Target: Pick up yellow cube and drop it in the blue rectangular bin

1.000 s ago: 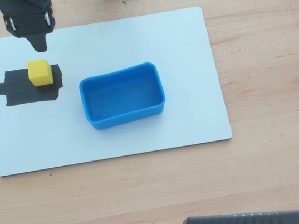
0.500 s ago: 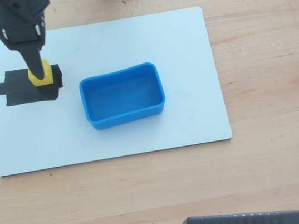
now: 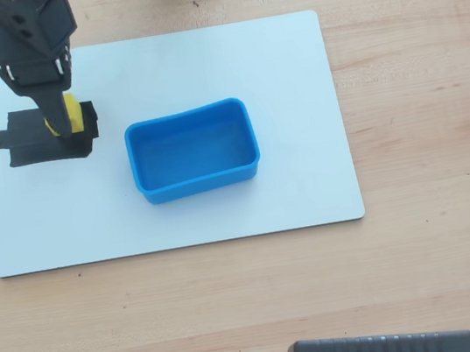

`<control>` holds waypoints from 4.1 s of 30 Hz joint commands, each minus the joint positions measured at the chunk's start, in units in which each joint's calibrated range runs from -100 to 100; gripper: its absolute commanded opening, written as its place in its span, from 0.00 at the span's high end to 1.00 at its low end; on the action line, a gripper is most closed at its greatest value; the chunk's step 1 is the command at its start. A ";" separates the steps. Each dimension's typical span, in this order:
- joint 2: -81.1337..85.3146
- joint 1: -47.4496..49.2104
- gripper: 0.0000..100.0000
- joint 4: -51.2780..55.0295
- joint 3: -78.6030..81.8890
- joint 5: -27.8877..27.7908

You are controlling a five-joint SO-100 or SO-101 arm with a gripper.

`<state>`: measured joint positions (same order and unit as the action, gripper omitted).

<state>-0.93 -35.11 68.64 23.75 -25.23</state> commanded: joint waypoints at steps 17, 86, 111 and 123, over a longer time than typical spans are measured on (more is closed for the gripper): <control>1.26 0.12 0.90 0.89 -4.38 5.18; 59.59 29.53 1.00 -2.17 31.34 17.34; 83.38 30.90 1.00 -4.48 66.34 17.39; 87.46 29.96 1.00 -2.99 67.16 17.39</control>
<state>85.62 -4.61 65.55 91.18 -8.08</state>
